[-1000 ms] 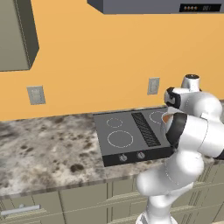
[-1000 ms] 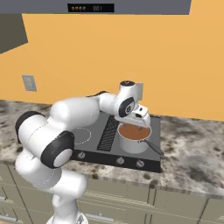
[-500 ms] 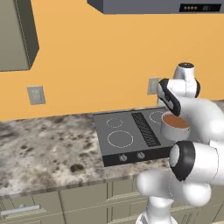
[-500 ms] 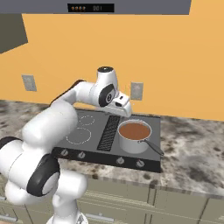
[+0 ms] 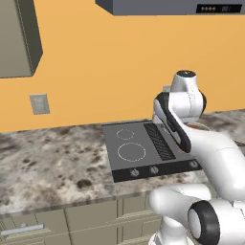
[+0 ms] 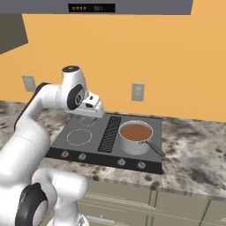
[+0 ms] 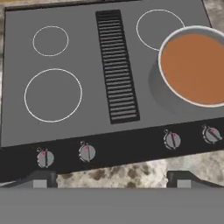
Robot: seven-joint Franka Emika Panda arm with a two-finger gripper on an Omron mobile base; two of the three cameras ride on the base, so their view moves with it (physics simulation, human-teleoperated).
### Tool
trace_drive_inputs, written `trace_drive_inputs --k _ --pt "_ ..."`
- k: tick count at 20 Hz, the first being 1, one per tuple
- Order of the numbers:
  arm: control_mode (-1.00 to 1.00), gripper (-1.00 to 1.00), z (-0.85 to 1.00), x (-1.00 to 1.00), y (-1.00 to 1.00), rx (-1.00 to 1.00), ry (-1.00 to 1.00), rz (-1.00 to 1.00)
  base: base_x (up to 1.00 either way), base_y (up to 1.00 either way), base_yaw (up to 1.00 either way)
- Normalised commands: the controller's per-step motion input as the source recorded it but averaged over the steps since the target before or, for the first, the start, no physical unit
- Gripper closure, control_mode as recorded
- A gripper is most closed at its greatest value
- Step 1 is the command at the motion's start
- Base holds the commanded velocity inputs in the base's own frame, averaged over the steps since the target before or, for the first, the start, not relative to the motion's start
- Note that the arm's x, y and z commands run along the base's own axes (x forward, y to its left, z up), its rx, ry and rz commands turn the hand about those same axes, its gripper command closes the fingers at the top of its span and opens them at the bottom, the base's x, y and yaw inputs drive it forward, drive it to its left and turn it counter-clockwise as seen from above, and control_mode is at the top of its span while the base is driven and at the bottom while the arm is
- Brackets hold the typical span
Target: Pick up the sugar cube(s) and place them in the saucepan with hot chocolate.
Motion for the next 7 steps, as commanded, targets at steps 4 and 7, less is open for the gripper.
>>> trace_drive_inputs --k 4,7 --pt "-1.00 -1.00 0.00 -0.95 0.72 -0.01 -0.12 0.15 0.00 0.00 0.00" --pt "-1.00 -1.00 0.00 -0.70 0.40 -0.02 -0.01 0.05 0.00 0.00 0.00"
